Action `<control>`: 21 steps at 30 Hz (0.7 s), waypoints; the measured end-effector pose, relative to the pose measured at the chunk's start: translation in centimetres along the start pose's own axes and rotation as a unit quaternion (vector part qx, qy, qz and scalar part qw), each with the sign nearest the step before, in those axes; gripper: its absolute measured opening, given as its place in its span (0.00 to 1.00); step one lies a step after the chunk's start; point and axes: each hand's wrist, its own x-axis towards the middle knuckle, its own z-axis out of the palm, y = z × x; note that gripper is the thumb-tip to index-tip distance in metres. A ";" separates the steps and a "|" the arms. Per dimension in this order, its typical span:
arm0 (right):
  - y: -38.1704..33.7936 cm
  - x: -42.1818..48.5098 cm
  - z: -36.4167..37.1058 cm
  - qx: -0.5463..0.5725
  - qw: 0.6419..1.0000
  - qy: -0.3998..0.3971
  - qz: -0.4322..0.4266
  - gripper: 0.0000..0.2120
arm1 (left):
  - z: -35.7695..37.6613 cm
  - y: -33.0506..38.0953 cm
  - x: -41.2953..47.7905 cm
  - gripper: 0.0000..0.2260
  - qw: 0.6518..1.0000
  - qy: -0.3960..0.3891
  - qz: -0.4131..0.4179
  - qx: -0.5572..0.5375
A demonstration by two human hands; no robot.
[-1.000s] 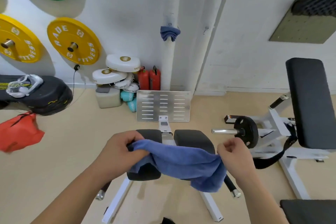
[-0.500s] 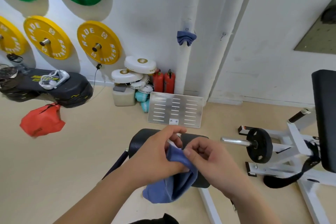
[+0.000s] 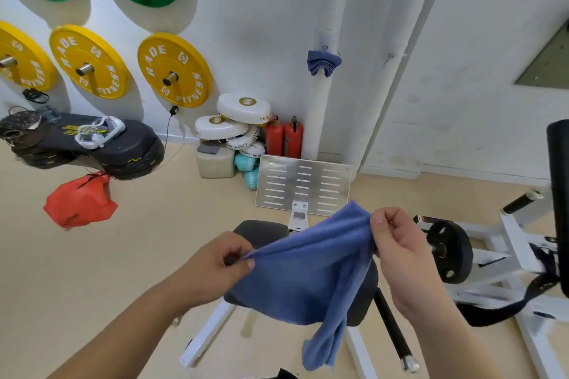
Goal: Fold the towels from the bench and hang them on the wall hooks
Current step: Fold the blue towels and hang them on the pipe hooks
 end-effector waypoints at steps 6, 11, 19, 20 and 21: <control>-2.7 5.4 -0.9 -0.097 0.988 0.093 -0.070 0.07 | -5.4 5.1 4.3 0.07 0.986 0.145 0.076 -0.027; -6.7 8.2 0.6 -0.085 0.984 0.094 -0.123 0.07 | -9.9 8.0 6.4 0.08 0.956 0.263 0.130 -0.003; -12.5 9.7 3.8 -0.018 0.967 0.104 -0.232 0.06 | -15.9 10.6 5.8 0.08 0.903 0.392 0.174 -0.016; -12.3 9.4 3.8 -0.018 0.965 0.106 -0.239 0.07 | -16.1 10.3 5.3 0.06 0.895 0.410 0.172 -0.029; -12.0 8.8 3.9 -0.016 0.964 0.106 -0.242 0.08 | -16.2 10.0 4.8 0.05 0.889 0.422 0.169 -0.041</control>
